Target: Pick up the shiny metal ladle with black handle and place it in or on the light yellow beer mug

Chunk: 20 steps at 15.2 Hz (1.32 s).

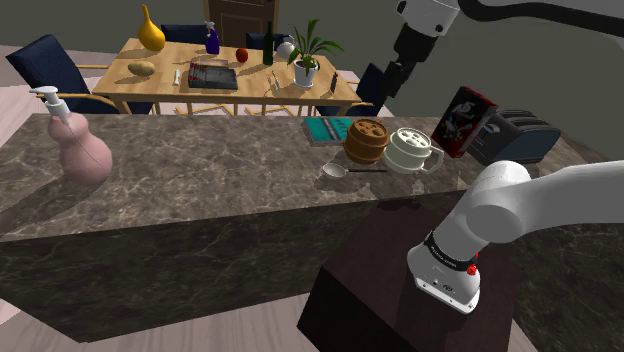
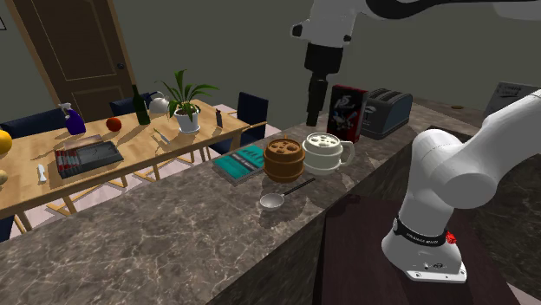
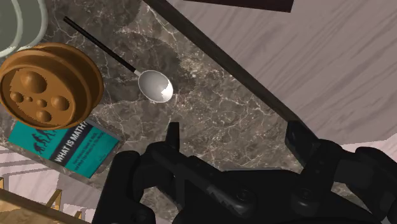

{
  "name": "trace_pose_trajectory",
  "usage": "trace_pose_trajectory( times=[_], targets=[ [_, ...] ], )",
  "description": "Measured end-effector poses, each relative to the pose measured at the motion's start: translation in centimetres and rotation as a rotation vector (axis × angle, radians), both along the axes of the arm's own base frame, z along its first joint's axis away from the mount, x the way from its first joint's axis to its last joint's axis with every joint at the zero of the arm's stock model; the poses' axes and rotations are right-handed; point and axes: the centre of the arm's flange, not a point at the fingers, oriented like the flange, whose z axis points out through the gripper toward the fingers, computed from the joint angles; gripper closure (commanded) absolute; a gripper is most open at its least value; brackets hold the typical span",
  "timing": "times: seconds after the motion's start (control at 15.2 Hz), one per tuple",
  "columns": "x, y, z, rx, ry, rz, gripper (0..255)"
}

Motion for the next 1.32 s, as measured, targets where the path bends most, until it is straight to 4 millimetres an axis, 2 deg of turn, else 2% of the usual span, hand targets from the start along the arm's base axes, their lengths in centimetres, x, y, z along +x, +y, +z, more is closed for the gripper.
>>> trace_pose_trajectory(
  times=[0.07,0.2,0.86,1.32],
  targets=[
    [0.0,0.0,0.0,0.000,0.000,0.000,0],
    [0.1,-0.6,-1.4,-0.008,0.005,0.032,0],
    [1.4,-5.5,-12.8,-0.076,0.048,0.298,0],
    [3.2,-9.1,-20.9,-0.126,0.079,0.490,0]
  ],
)
